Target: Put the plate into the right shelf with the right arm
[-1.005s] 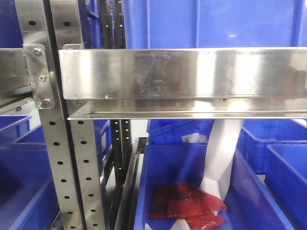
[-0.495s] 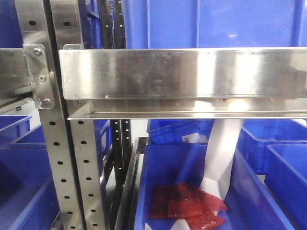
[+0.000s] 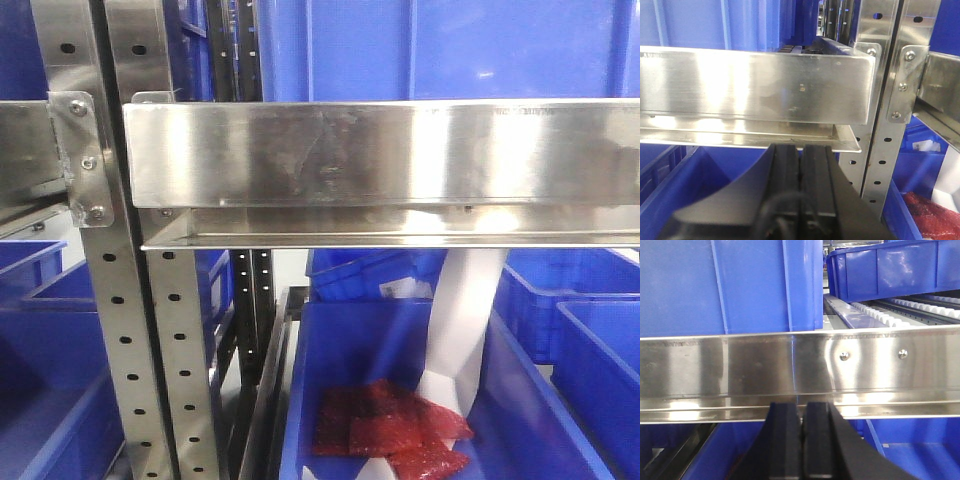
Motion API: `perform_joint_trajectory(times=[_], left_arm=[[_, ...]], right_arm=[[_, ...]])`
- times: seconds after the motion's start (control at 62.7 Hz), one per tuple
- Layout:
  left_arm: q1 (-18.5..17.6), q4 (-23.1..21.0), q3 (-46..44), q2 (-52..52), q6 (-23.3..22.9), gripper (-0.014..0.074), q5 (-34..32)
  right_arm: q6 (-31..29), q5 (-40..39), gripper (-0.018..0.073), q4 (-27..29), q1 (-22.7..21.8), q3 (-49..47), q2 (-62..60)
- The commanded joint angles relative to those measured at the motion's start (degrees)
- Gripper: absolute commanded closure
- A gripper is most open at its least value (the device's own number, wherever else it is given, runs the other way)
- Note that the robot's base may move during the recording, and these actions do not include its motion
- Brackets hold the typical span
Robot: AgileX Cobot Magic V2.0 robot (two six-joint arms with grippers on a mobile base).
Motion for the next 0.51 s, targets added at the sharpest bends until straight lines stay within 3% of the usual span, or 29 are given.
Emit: perform_joint_trajectory(times=[0.0, 0.495], left_arm=[[-0.1, -0.5, 0.6, -0.6, -0.4, 0.0724, -5.2], [-0.1, -0.5, 0.6, -0.6, -0.4, 0.0724, -5.2]], right_arm=[[-0.3, -5.1, 0.0494, -0.5, -0.4, -0.9, -1.0], [-0.3, -5.1, 0.0494, -0.5, -0.4, -0.9, -1.0]])
